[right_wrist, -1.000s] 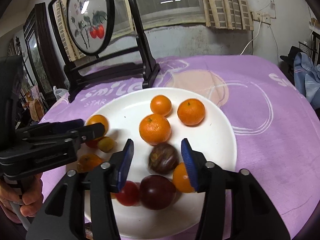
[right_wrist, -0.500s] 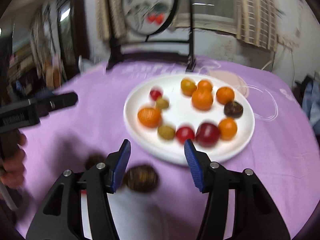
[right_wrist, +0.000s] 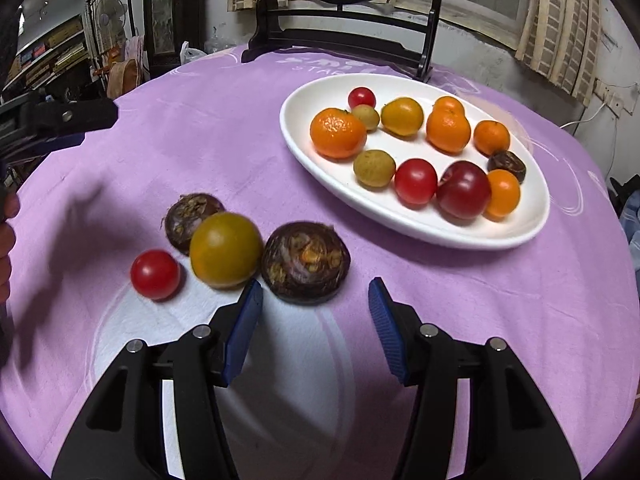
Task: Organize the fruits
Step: 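Grasp a water chestnut with the right tool while the left tool grasps a cherry tomato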
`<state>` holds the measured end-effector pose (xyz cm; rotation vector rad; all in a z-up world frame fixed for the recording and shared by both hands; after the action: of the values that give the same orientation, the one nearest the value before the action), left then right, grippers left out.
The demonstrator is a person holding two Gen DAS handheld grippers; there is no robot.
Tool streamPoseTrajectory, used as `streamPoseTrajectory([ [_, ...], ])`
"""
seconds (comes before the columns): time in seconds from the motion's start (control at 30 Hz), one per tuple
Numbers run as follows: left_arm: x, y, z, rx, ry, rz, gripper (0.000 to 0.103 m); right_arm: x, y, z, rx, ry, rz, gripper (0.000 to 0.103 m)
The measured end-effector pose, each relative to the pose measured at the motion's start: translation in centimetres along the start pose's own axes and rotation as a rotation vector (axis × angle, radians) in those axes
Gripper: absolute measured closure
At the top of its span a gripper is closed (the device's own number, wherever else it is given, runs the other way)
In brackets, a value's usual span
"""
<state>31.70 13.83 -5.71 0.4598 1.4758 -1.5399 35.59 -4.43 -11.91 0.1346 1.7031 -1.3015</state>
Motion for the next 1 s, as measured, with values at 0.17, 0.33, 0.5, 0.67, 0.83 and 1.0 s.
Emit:
streamPoseTrajectory([
  [0.17, 0.2, -0.4, 0.9, 0.026, 0.022, -0.003, 0.003, -0.4, 0.8, 0.3, -0.013, 0.021, -0.006, 0.047],
  [0.33, 0.1, -0.7, 1.5, 0.029, 0.048, 0.012, 0.003, -0.9, 1.3, 0.1, -0.013, 0.003, -0.004, 0.047],
  [0.5, 0.3, -0.4, 1.5, 0.027, 0.062, -0.003, 0.003, -0.8, 1.0, -0.1, -0.028, 0.018, -0.003, 0.058],
  [0.67, 0.6, -0.3, 1.6, 0.068, 0.060, -0.043, 0.003, -1.0, -2.3, 1.2, -0.057, 0.175, 0.055, 0.058],
  [0.83, 2.9, -1.3, 5.1, 0.215, 0.200, -0.113, 0.017, -1.8, -4.4, 2.3, -0.028, 0.245, 0.119, 0.057],
  [1.0, 7.6, -1.2, 9.5, 0.316, 0.406, -0.224, 0.056, -1.5, -4.3, 3.0, -0.012, 0.284, 0.106, 0.058],
])
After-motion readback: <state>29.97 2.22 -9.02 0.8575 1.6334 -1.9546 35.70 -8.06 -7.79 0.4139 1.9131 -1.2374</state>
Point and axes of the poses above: each gripper's, at about its wrist camera, not at the fingertips, and y roughly the way its jaws point, z to its right, x to its underside, the point moved 7 cm from there along y, roughly the way its jaws point, and after that the axes turned 8 degrees about z, right-handed, at the moved point
